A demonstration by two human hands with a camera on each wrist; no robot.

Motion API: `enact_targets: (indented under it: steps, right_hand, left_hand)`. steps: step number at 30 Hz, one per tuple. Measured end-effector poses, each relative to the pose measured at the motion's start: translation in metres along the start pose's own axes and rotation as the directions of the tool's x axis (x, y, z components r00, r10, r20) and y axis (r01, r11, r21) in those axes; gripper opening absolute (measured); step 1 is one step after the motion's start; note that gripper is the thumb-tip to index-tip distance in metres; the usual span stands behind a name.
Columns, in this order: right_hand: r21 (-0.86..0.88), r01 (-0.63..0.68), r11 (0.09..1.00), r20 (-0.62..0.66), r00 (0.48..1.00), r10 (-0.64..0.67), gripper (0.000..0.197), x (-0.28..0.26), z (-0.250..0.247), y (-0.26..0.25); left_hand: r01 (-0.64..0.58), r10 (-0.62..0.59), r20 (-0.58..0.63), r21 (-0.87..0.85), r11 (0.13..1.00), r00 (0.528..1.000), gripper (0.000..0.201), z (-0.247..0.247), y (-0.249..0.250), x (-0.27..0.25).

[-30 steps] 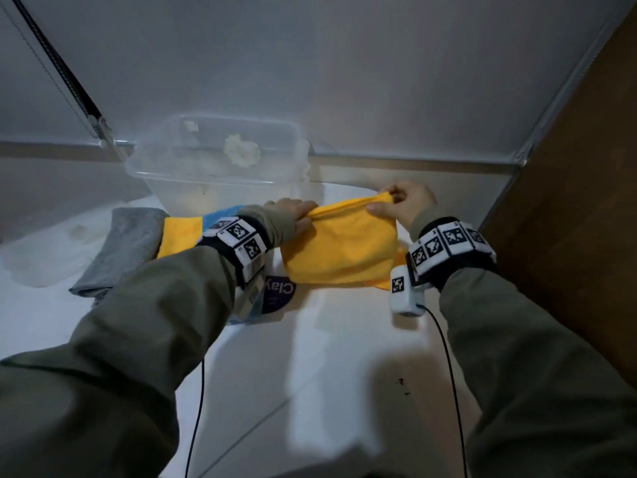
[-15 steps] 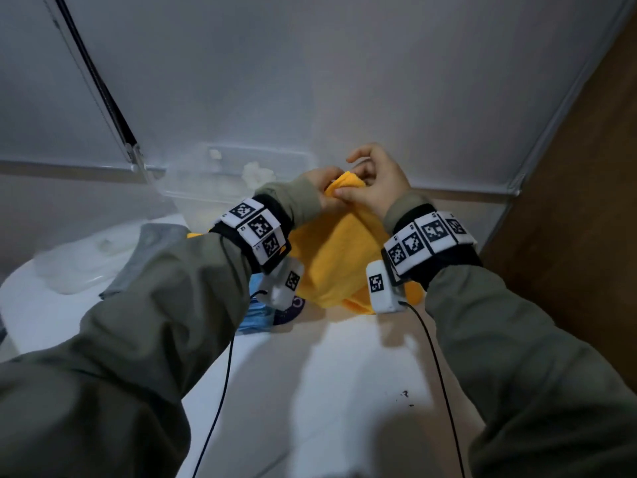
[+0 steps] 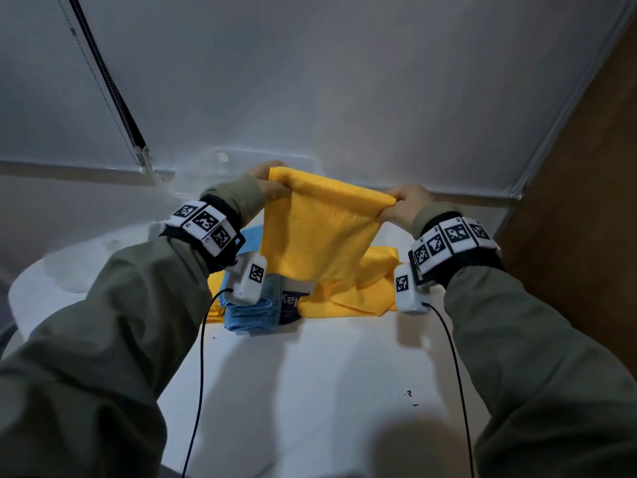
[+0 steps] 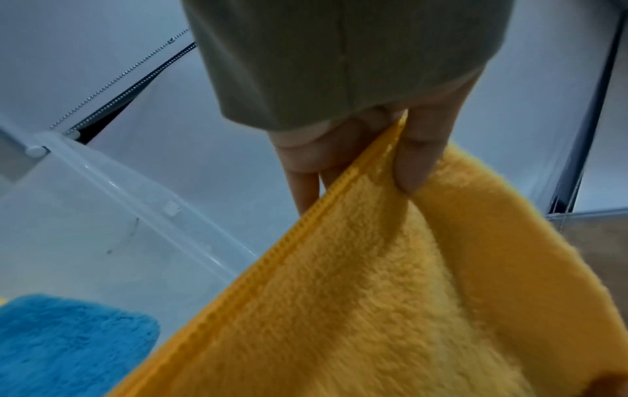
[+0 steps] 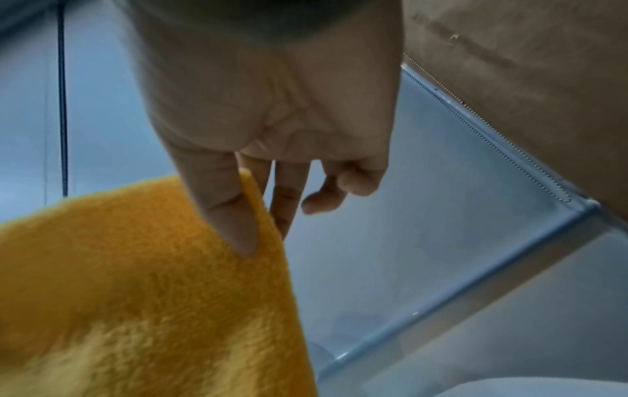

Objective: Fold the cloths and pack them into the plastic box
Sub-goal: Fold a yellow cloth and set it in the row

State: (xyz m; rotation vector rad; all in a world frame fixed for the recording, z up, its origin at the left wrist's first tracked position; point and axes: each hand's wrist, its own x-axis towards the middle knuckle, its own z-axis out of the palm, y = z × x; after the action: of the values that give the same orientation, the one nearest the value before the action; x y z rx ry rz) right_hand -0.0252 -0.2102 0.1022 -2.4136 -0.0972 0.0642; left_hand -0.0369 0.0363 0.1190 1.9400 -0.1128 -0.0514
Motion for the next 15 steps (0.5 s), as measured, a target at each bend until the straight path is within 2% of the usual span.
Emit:
enact_targets:
  steps: [2, 4, 7, 9, 12, 15]
  right_hand:
    - [-0.003, 0.005, 1.000, -0.045, 0.999, -0.005, 0.018, 0.000, 0.002, -0.009]
    - [0.079, 0.034, 0.996, -0.093, 0.995, -0.027, 0.028, -0.003, 0.002, -0.021]
    - [0.379, 0.119, 0.917, -0.096, 0.991, -0.089, 0.040, -0.009, 0.007, -0.048]
    - [0.479, 0.198, 0.855, -0.056, 0.979, -0.195, 0.041, -0.009, 0.012, -0.067]
    - [0.466, 0.297, 0.833, -0.008, 0.943, -0.332, 0.034, -0.007, 0.021, -0.096]
    - [0.406, 0.307, 0.861, -0.070, 0.950, -0.305, 0.019, 0.002, 0.029, -0.113]
  left_hand:
    - [-0.038, 0.037, -0.004, -0.068, 0.997, 0.999, 0.018, -0.002, 0.000, -0.006]
    - [-0.076, 0.082, 0.034, -0.167, 0.983, 0.996, 0.024, -0.007, 0.000, -0.007]
    - [-0.110, 0.142, 0.154, -0.198, 0.974, 0.978, 0.030, -0.007, 0.006, -0.007]
    - [-0.143, 0.184, 0.195, -0.208, 0.968, 0.963, 0.030, 0.000, 0.015, -0.007]
    - [-0.140, 0.191, 0.204, -0.238, 0.961, 0.960, 0.022, 0.003, 0.025, -0.008]
    - [-0.154, 0.220, 0.224, -0.279, 0.948, 0.949, 0.024, -0.010, 0.019, -0.007]
